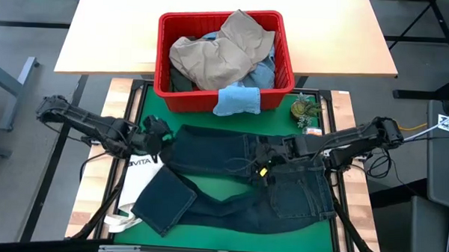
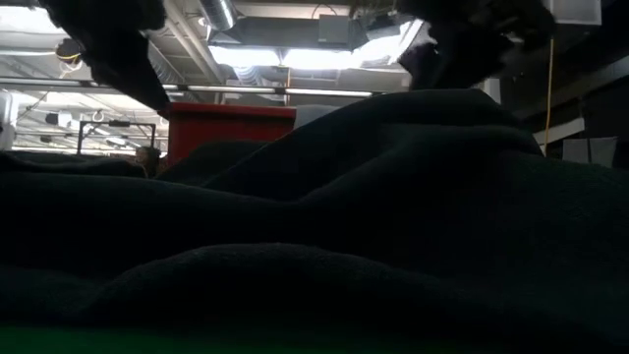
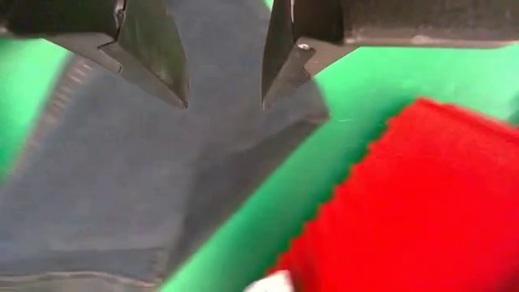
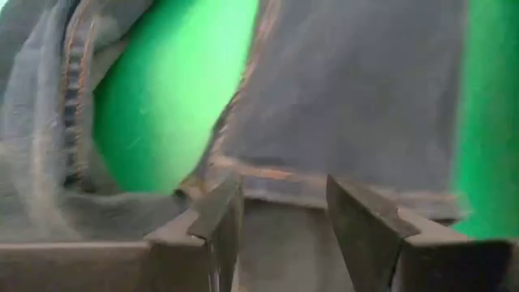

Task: Fold Laundry from Bin
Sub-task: Fold the dark blue pants

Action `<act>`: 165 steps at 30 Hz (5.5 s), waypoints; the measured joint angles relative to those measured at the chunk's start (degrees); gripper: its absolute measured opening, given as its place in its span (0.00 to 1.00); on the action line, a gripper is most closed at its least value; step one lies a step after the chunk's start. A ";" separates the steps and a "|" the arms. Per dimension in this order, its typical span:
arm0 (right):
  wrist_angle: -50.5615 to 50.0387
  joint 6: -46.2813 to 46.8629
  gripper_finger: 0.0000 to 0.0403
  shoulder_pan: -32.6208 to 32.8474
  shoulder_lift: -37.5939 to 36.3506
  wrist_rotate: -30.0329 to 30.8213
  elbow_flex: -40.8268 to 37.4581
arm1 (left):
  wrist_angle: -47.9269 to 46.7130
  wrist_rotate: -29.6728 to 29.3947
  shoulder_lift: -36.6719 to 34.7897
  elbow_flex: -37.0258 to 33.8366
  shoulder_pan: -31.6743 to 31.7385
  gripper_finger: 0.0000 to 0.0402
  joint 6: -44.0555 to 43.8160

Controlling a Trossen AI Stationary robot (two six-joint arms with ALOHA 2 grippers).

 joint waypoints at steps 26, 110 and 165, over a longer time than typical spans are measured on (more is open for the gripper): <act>1.92 -7.44 0.45 -13.80 8.08 5.59 0.02 | 32.75 22.62 0.22 -23.66 18.44 0.37 -0.70; 10.89 19.09 0.44 -23.85 16.15 -12.00 0.04 | 35.53 17.63 12.89 -25.00 18.28 0.37 -1.50; -1.12 8.62 0.05 -16.33 11.76 3.23 0.02 | 29.87 4.02 9.87 -19.63 19.55 0.37 -10.62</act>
